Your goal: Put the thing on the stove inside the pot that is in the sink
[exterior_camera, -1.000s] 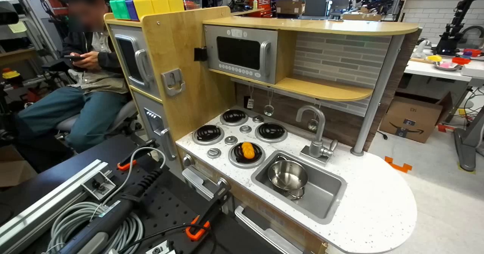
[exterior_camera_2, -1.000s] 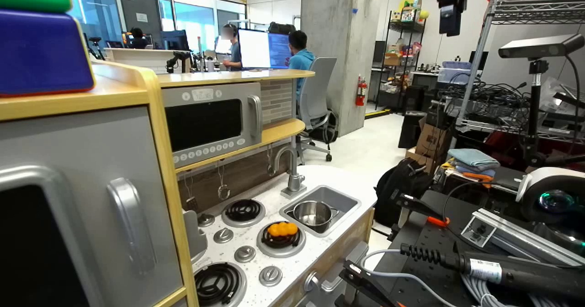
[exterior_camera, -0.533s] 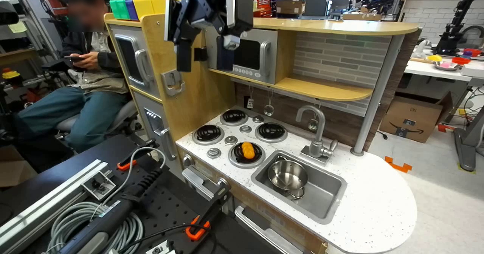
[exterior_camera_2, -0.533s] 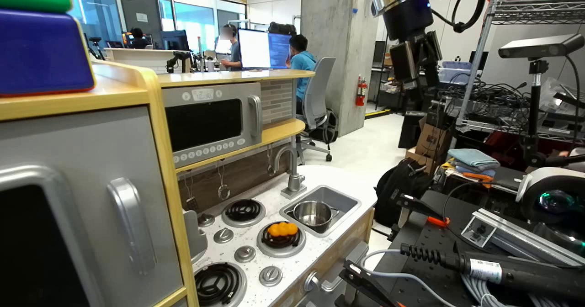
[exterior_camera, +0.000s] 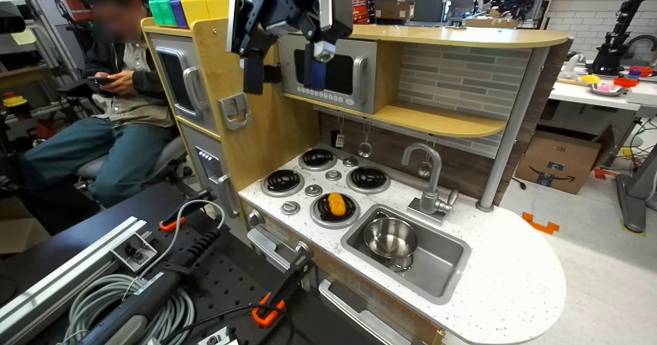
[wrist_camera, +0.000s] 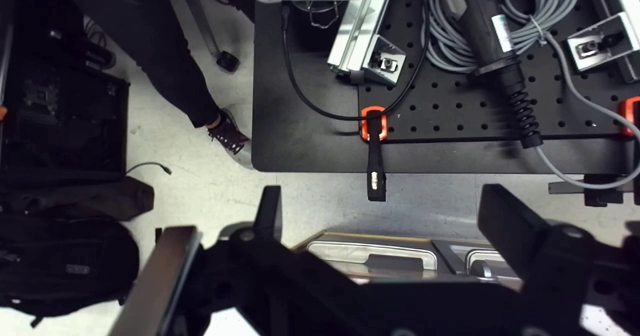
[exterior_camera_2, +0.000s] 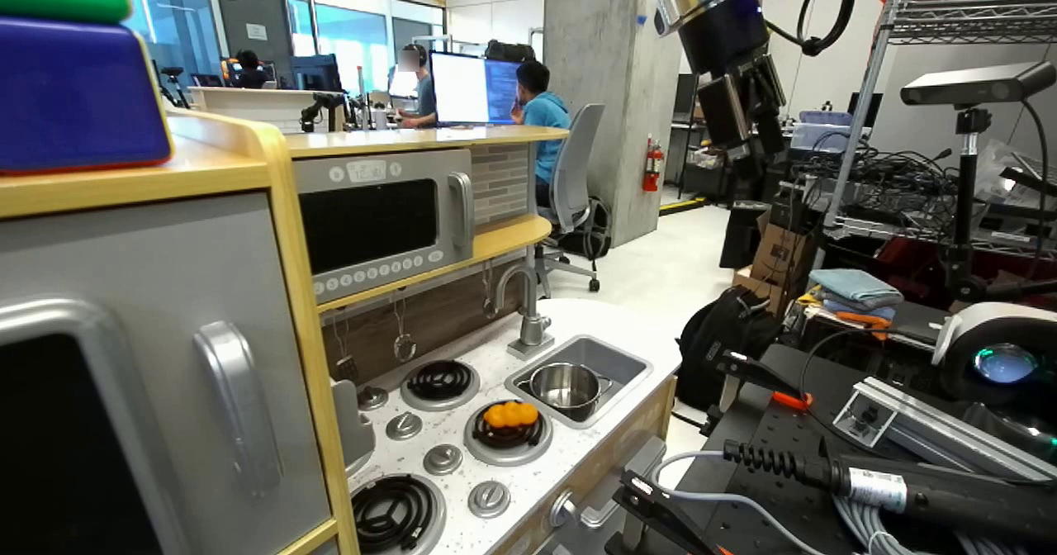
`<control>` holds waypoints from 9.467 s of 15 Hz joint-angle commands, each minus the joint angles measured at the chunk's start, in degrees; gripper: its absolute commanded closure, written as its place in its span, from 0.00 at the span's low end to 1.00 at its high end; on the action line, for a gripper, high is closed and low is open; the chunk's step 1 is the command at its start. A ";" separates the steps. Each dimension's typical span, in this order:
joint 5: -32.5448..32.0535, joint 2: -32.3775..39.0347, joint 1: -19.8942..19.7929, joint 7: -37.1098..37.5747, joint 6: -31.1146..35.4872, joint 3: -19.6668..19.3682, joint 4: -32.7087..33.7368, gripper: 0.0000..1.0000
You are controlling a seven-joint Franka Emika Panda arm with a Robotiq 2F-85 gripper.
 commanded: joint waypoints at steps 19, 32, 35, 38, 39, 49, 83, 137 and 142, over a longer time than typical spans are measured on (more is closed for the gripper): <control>73.61 22.22 4.65 -28.68 32.90 3.18 1.24 0.00; 80.84 30.88 6.07 -37.44 46.79 3.12 8.40 0.00; 67.23 33.13 8.71 -30.61 48.48 0.51 10.37 0.00; 52.42 36.29 12.59 -18.83 49.15 -3.65 12.69 0.00; 47.42 37.84 13.65 -14.85 48.79 -4.99 13.92 0.00; 31.19 40.93 6.95 -2.76 48.98 1.07 16.11 0.00; 4.32 57.64 5.46 -13.61 65.23 1.56 23.49 0.00; 17.64 82.29 -2.97 11.23 15.82 -3.68 69.28 0.31; 16.96 80.25 -2.48 9.73 19.80 -3.19 66.25 0.02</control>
